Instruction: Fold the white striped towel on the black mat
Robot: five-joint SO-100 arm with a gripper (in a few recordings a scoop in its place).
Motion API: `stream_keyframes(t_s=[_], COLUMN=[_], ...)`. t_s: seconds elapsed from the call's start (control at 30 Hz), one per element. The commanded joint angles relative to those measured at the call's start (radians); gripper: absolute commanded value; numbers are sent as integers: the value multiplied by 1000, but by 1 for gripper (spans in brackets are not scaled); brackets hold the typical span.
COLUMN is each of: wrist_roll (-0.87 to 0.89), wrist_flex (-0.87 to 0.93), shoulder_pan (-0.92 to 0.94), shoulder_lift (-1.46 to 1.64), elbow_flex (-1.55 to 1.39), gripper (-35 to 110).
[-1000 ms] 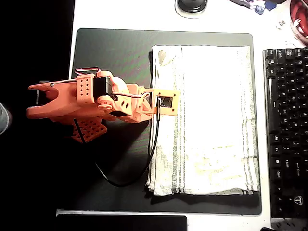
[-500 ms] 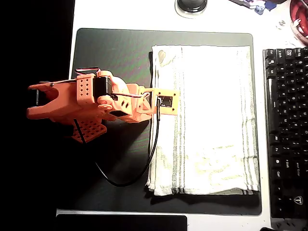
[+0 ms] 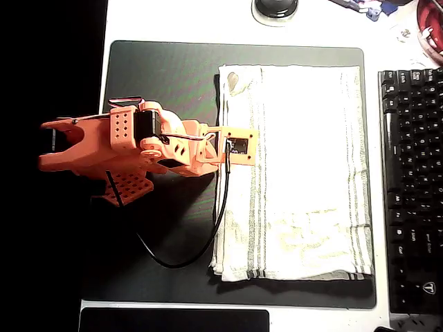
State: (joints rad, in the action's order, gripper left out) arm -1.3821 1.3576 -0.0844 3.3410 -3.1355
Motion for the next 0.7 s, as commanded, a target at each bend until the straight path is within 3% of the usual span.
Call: stream_keyframes(t_s=[0.0, 0.2, 0.43, 0.67], wrist_roll=[2, 2, 2, 0], wrist_flex=[9, 9, 9, 9], shoulder_pan=[-29, -32, 117, 67], shoulder_lift=[18, 18, 18, 18], elbow_flex=[-23, -23, -23, -23], gripper=[0, 0, 0, 0])
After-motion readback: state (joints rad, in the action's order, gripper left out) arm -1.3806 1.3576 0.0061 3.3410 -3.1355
